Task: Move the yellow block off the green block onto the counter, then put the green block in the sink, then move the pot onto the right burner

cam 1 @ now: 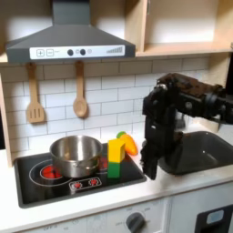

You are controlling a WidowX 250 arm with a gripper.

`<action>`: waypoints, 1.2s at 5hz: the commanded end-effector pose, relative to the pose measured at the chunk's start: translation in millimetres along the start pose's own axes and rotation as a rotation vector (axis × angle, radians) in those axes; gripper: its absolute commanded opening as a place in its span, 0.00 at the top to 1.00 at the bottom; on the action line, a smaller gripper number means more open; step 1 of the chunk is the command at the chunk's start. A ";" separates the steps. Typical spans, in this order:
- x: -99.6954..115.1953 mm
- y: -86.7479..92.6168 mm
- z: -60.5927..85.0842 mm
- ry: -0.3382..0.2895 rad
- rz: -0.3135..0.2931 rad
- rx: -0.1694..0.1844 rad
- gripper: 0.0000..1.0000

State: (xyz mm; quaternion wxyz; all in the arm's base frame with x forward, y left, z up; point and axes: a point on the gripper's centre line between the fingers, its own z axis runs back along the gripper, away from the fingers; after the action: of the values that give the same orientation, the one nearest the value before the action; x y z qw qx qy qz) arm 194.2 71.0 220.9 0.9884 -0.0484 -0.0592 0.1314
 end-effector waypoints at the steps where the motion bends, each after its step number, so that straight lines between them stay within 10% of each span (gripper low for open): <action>1: 8.5 -2.9 -9.1 0.003 -0.035 -0.006 0.00; 6: 10.9 -11.3 -11.6 -0.013 -0.054 -0.011 0.00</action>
State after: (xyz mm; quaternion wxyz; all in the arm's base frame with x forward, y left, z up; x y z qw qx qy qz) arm 209.4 62.4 212.2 0.9908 -0.0509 -0.0691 0.1044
